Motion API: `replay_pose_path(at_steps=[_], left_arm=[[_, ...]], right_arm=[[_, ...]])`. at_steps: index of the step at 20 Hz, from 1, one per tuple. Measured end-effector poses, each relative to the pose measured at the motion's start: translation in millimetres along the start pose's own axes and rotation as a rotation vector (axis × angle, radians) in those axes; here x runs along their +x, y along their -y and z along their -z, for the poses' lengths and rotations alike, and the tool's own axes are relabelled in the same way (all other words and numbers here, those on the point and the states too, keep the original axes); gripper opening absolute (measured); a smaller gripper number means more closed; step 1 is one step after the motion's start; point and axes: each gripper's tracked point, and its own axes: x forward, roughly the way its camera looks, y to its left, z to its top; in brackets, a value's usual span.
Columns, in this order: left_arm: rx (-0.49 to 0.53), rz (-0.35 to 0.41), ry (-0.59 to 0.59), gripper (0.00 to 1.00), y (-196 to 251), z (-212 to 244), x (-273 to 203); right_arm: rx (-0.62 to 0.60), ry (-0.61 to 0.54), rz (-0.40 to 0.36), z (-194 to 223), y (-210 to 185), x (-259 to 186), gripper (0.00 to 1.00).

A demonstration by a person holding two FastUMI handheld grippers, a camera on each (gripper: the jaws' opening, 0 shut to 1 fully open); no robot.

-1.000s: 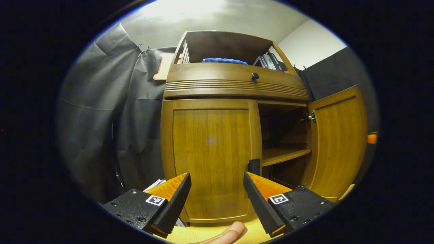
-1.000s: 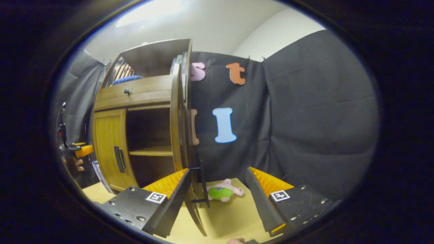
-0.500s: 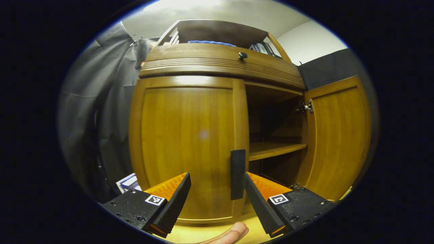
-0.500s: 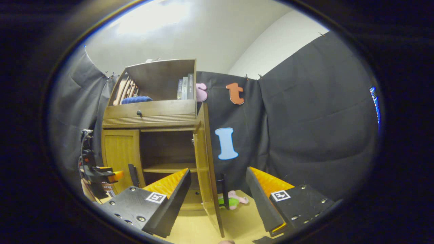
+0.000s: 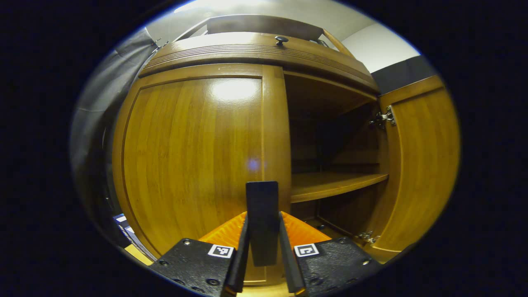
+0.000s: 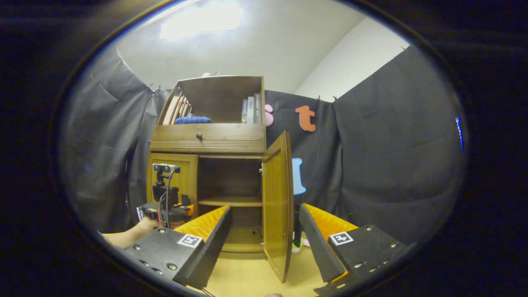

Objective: Open the right door of the double-door shoe cabinet with the right hand, and open the left door with the left hand.

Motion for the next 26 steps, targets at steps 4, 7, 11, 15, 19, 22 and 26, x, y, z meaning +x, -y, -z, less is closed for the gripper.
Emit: replay_pose_path(at_steps=[4, 7, 11, 15, 19, 22, 26], left_arm=[[0.073, -0.025, -0.043, 0.35, -1.5, 2.1, 1.0], [0.069, 0.011, -0.042, 0.33, 0.0, 2.1, -2.3], [0.049, 0.06, -0.023, 0.32, 3.2, -8.3, -12.7], [0.034, 0.071, -0.016, 0.32, -4.0, -14.8, -23.9], [0.024, 0.096, -0.01, 0.33, -15.4, -19.6, -30.6], [0.058, 0.116, -0.003, 0.32, -12.4, -21.0, -33.4], [0.064, 0.132, 0.006, 0.31, -15.5, -26.5, -49.7]], right_arm=[[0.005, -0.006, -0.008, -2.6, -1.3, -6.2, 0.96], [0.0, -0.007, 0.003, -3.2, -0.6, -7.7, 0.96], [-0.004, -0.026, 0.017, 0.7, -0.7, -5.4, 0.96], [-0.006, -0.026, 0.028, -1.3, -6.7, 3.5, 0.96], [-0.017, -0.036, 0.005, 5.5, -25.9, 12.9, 0.96], [-0.027, -0.046, -0.009, 10.6, -36.9, 13.8, 0.96], [-0.024, -0.055, -0.011, 13.9, -45.1, 17.8, 0.96]])
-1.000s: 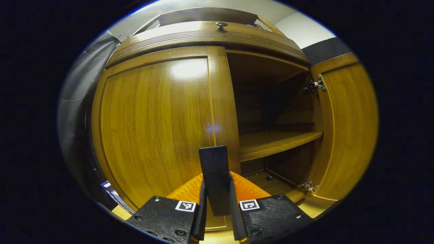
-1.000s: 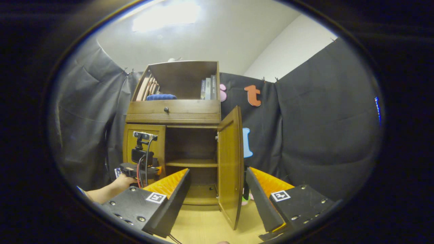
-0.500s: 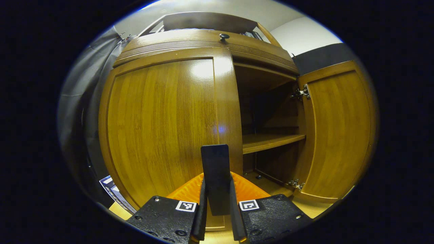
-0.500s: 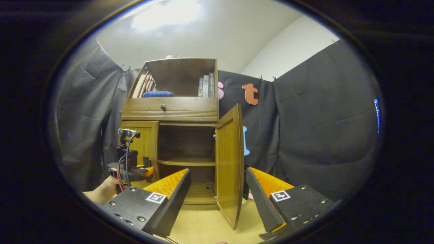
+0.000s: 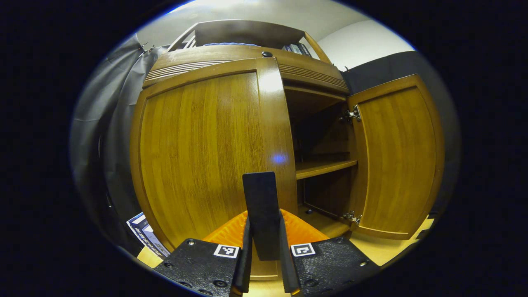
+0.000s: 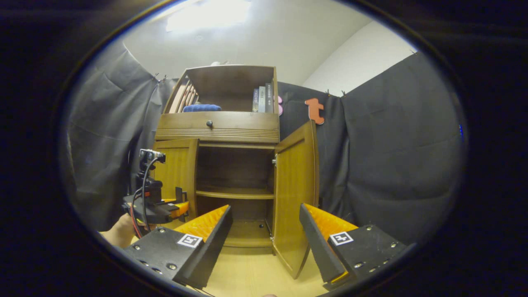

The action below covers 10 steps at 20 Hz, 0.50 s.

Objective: Open the right door of the double-door shoe cabinet with the right hand, and open the left door with the left hand.

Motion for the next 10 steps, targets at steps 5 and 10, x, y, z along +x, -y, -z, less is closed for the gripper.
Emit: replay_pose_path(at_steps=[5, 10], left_arm=[[-0.003, 0.012, 0.015, 0.31, -2.4, 0.6, -26.2], [-0.005, 0.016, -0.007, 0.33, -5.5, 2.7, -34.9]], right_arm=[[-0.009, -0.016, 0.002, 1.0, -2.7, 3.7, 0.96], [-0.022, -0.012, -0.019, -0.7, -9.3, 2.5, 0.94]])
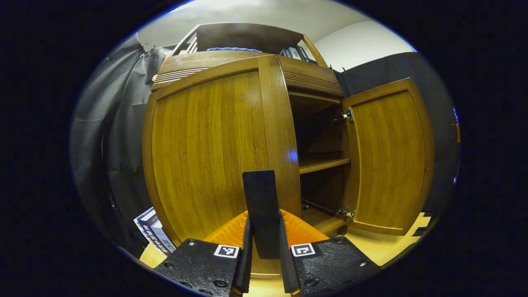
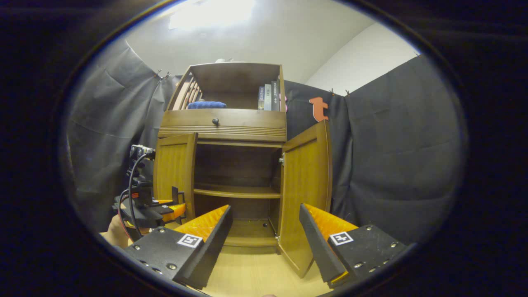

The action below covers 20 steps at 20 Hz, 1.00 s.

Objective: Open the right door of the double-door shoe cabinet with the right hand, and open the left door with the left hand.

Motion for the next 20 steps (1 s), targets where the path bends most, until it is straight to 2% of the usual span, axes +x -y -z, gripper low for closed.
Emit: replay_pose_path(at_steps=[2, 4, 6, 8, 9, 12, 20], left_arm=[[-0.022, 0.005, -0.01, 0.33, -0.5, 0.4, -2.9], [-0.03, 0.005, -0.018, 0.33, -1.4, 1.3, -6.1], [-0.03, -0.002, -0.021, 0.33, -2.7, 1.0, -10.5], [-0.031, -0.009, -0.024, 0.31, -3.8, 1.5, -14.0], [-0.03, -0.012, -0.027, 0.33, -4.6, 1.6, -16.2], [-0.041, -0.015, -0.029, 0.31, -5.8, 1.8, -19.5], [-0.044, -0.035, -0.043, 0.33, -7.9, 3.7, -27.8]], right_arm=[[-0.009, 0.002, -0.009, -1.3, -2.0, -1.0, 0.96], [-0.019, 0.005, -0.018, -4.0, -4.6, -2.7, 0.94], [-0.029, 0.014, -0.021, -10.1, -8.4, -4.9, 0.99], [-0.038, 0.022, -0.015, -13.1, -9.1, -6.1, 0.96], [-0.038, 0.024, -0.011, -13.3, -6.9, -5.6, 0.94], [-0.023, 0.019, -0.015, -11.4, -7.6, -5.1, 0.96], [-0.006, 0.018, -0.024, -6.9, -2.5, -11.9, 0.96]])
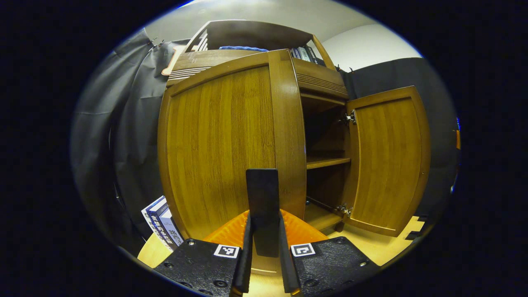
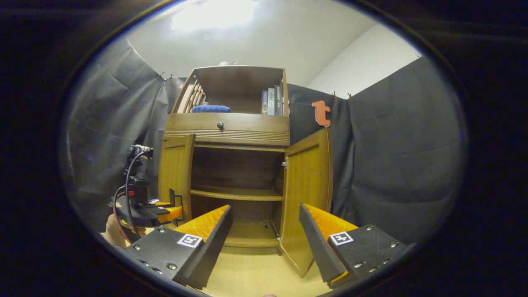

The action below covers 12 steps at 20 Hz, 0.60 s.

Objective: Open the right door of the double-door shoe cabinet with the right hand, and open the left door with the left hand.

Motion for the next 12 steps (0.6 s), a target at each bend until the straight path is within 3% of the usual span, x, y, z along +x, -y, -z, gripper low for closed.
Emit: replay_pose_path(at_steps=[12], left_arm=[[0.015, -0.053, 0.006, 0.3, -25.5, 6.0, -47.4]], right_arm=[[0.054, -0.012, -0.054, 8.9, -3.7, 0.8, 0.96]])
